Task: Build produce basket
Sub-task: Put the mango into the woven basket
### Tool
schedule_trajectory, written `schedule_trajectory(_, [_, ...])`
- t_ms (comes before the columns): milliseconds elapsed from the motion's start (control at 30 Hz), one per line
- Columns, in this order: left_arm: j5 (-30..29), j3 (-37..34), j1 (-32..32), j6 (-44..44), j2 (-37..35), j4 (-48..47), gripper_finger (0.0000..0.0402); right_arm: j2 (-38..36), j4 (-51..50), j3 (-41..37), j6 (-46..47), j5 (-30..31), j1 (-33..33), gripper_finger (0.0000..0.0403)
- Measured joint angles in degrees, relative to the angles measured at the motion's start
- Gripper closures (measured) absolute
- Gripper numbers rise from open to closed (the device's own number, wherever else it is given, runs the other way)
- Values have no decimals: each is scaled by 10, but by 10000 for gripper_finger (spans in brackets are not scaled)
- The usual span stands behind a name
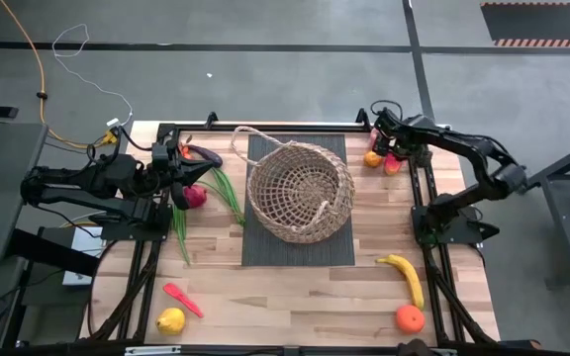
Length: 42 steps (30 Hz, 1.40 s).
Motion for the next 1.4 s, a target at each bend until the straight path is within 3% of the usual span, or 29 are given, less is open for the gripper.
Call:
schedule_trajectory(400, [-15,0,0,0,0,0,401,-7,106,-55,31,-3,-12,37])
schedule_trajectory(833, [-16,0,0,0,0,0,401,-7,114,-58,20,18,-30,73])
schedule_trajectory(1400, [-17,0,0,0,0,0,401,-9,86,-57,-49,12,-30,192])
